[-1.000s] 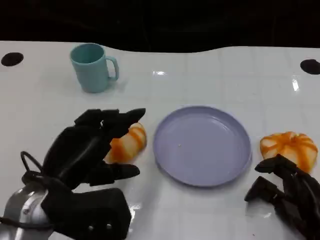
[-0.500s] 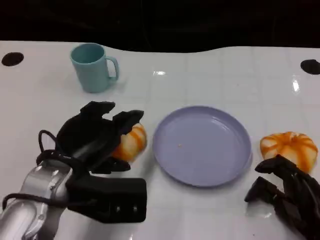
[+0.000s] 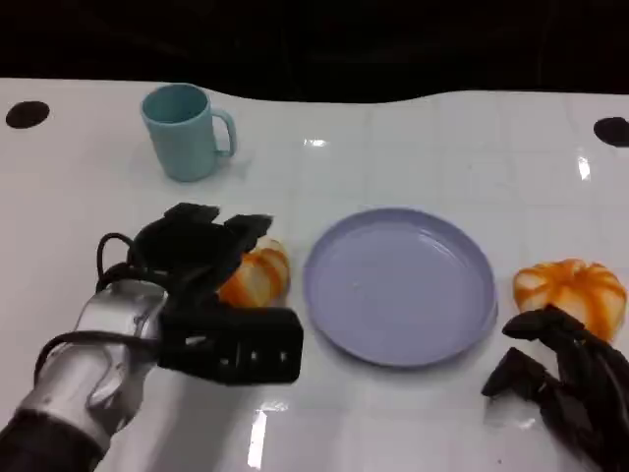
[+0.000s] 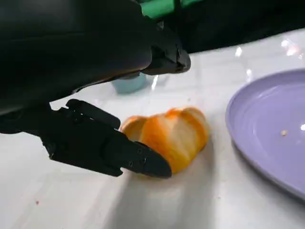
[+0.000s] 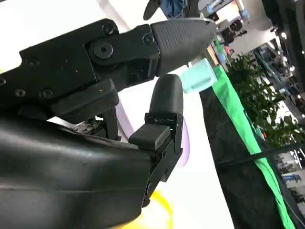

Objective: Grasp the bread from the table and place it into the plate.

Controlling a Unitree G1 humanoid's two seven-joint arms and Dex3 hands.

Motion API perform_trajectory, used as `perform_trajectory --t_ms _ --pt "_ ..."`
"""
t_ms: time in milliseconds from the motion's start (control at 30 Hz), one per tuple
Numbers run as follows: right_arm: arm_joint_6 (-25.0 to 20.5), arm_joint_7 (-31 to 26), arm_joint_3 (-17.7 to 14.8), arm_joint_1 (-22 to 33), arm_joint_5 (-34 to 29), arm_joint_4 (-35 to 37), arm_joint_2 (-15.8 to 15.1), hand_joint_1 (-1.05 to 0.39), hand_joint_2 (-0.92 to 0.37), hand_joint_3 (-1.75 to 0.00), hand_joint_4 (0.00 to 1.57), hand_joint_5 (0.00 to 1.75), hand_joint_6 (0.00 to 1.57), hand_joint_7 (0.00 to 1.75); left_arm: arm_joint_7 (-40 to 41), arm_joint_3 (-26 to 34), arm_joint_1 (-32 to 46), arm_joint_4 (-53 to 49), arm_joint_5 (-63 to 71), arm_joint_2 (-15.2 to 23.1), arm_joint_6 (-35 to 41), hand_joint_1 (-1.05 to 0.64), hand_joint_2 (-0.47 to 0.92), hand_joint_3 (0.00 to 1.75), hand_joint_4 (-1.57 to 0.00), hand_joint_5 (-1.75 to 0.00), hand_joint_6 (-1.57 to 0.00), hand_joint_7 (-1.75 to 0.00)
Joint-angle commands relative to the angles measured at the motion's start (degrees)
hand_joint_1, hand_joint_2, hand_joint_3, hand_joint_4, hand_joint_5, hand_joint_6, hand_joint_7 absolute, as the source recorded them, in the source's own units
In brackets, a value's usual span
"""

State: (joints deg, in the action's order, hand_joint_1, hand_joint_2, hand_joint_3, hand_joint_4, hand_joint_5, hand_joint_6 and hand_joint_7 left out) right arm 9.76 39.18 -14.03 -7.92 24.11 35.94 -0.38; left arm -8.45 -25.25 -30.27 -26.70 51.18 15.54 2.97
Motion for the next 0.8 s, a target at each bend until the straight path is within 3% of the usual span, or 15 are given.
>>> perform_trajectory --t_ms 33,233,500,767,800 --pt "0.31 -0.06 0.17 0.87 -0.35 -0.03 -0.78 -0.56 -0.92 -0.2 0.66 1.54 0.64 1.17 0.27 -1.0 -2.59 -3.36 -1.03 0.07 0.53 -0.45 0.81 0.0 -0.02 -0.19 -0.18 0.0" --pt "1.94 0.83 0.35 0.84 -0.49 1.06 -1.21 -0.54 -0.92 -0.23 0.67 1.51 0.62 1.17 2.11 -3.6 -9.8 -19.2 -2.7 -4.09 0.47 -0.48 0.81 0.0 -0.06 -0.17 -0.2 -0.01" --pt "2.14 1.27 0.37 0.64 -0.27 1.52 -1.34 -0.54 -0.92 -0.23 0.67 1.5 0.61 1.18 4.56 -4.83 -13.14 -27.32 -5.08 -5.42 -1.74 -0.49 0.8 0.0 -0.09 -0.14 -0.21 -0.01" --pt "1.27 1.21 0.23 0.7 0.33 1.25 -1.26 -0.55 -0.92 -0.22 0.67 1.5 0.6 1.21 10.65 -4.36 -16.59 -39.51 -8.62 -7.31 -8.01 -0.32 0.91 0.02 -0.3 -0.13 -0.35 -0.02" --pt "1.66 1.16 0.22 0.67 0.21 1.4 -1.25 -0.54 -0.92 -0.21 0.67 1.5 0.6 1.21 12.9 -4.22 -16.71 -40.56 -8.88 -7.3 -8.9 -0.27 0.92 0.08 -0.51 -0.25 -0.54 -0.08"
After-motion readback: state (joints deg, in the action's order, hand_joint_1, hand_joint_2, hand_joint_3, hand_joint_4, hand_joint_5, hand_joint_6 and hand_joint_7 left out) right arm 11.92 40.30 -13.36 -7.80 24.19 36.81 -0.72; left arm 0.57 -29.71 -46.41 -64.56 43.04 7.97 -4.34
